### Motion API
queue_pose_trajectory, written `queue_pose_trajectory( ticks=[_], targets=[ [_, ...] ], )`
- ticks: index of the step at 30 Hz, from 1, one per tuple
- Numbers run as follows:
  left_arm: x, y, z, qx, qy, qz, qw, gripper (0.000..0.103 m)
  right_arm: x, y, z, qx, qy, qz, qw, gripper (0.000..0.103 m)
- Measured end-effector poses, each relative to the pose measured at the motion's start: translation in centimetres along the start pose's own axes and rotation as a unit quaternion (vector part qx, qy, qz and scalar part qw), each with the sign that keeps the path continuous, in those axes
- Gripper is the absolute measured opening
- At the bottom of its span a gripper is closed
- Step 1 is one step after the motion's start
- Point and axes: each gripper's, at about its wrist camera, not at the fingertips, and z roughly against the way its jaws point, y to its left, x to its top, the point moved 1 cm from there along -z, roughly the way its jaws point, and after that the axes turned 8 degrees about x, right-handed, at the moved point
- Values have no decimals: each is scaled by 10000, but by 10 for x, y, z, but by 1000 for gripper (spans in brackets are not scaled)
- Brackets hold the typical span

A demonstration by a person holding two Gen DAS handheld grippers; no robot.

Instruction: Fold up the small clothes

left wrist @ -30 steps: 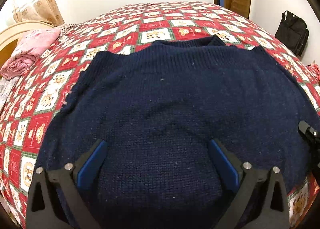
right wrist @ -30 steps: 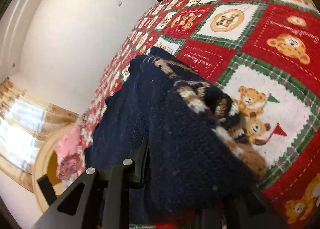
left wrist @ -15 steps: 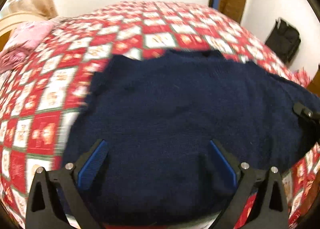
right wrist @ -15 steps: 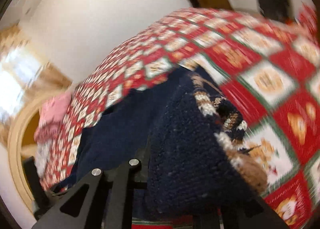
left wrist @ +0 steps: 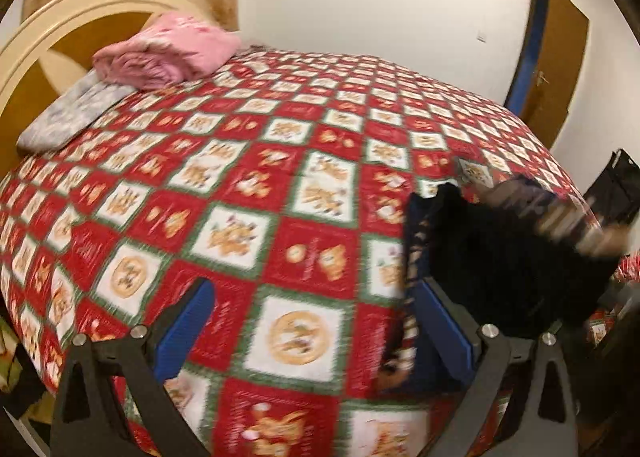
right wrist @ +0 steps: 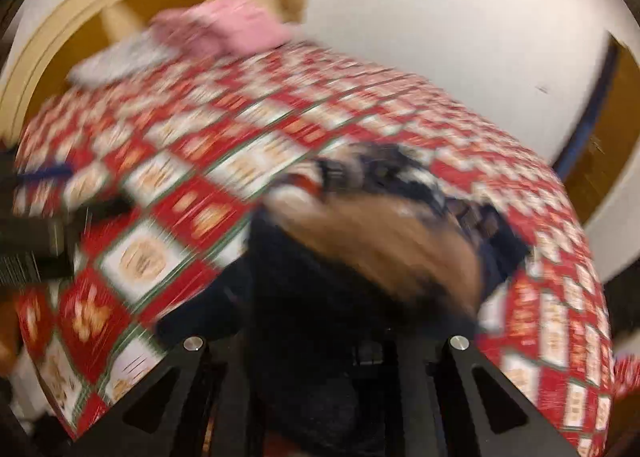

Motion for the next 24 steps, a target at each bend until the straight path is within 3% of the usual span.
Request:
queue_pose_trajectory(
  ticks=[3, 6, 9, 10, 11, 12, 13, 14, 18, 21, 24],
  targets=[
    [-11, 10, -10, 83, 114, -91, 9999, 102, -32, 30, -34, -85, 256, 256, 9993, 17],
    [-19, 11, -16, 49, 155, -132, 9998, 102, -43, 38, -31, -390, -94, 594, 9974, 21],
    [-22, 8, -20, -97, 259, -69, 9996, 102, -41, 19, -23, 49, -215, 101, 9997, 28],
    [-22, 6, -21, -147, 281, -54, 9995, 102, -41, 14, -20, 239, -225, -10, 9995, 36],
    [-22, 4, -22, -186, 300, -50, 9994, 102, -39, 14, -18, 403, -224, -75, 9989, 52],
    [-23, 2, -22, -208, 313, -64, 9993, 102, -40, 12, -14, 862, -243, -201, 9958, 62],
    [-22, 0, -23, -219, 316, -84, 9992, 102, -42, 12, -10, 1220, -285, -285, 9917, 78],
    [-22, 0, -22, -204, 306, -86, 9993, 102, -44, 12, -4, 1663, -348, -338, 9849, 82],
    [-17, 3, -20, -169, 301, 32, 9994, 102, -46, 22, 6, 2016, -313, -351, 9783, 82],
    [-11, 6, -13, -151, 189, -41, 9997, 102, -47, 2, 33, 2282, -668, -848, 9676, 82],
    [-2, 1, -6, -146, 37, -177, 9997, 102, -49, -42, 64, 2232, -1166, -1510, 9559, 82]
  ],
)
